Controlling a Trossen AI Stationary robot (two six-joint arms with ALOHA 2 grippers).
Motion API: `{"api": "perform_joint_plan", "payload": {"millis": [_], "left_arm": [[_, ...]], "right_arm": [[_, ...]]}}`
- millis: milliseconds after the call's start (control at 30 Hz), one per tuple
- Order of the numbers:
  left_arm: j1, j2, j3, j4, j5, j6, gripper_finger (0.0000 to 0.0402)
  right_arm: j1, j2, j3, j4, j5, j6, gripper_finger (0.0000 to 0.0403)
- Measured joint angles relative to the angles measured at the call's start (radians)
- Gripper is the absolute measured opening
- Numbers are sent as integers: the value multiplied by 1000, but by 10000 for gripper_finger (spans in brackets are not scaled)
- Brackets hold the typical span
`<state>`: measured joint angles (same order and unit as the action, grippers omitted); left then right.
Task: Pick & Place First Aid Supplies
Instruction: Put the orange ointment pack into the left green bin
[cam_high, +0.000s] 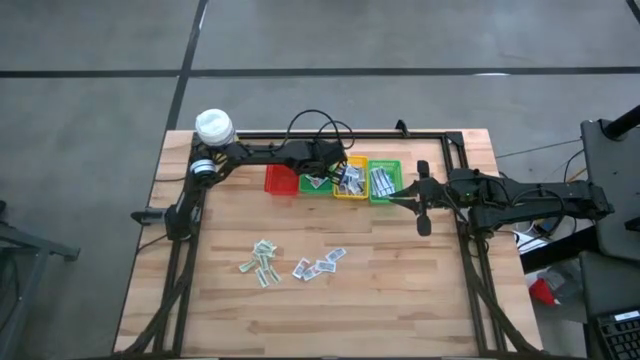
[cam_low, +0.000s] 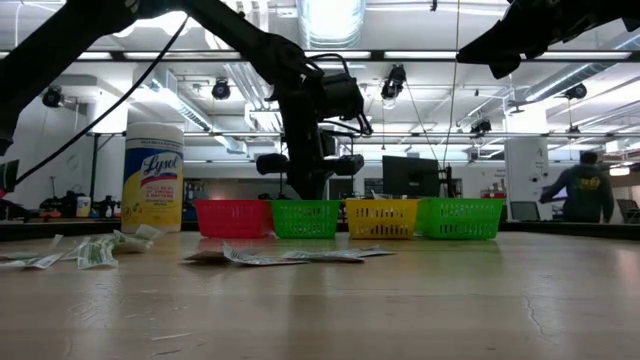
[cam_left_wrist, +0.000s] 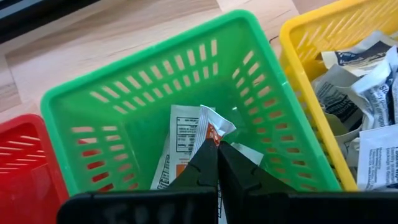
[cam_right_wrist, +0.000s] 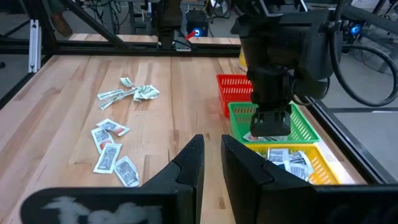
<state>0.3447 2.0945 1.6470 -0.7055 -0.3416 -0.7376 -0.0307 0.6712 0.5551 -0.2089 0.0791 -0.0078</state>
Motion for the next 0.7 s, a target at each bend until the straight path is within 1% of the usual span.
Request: {"api": "perform_joint_plan", "payload": {"millis": [267,367,500,700], "left_arm": [[-1,0,-29,14,0,-4,0],[-1,0,-36,14,0,-17,9],[0,0,-37,17,0,-20,47],[0,-1,-37,17,1,-19,124]], "right_arm": [[0,0,0,0,0,0,52],[0,0,0,0,0,4,52],[0,0,0,0,0,4,52],[0,0,0,0,0,4,52]]}}
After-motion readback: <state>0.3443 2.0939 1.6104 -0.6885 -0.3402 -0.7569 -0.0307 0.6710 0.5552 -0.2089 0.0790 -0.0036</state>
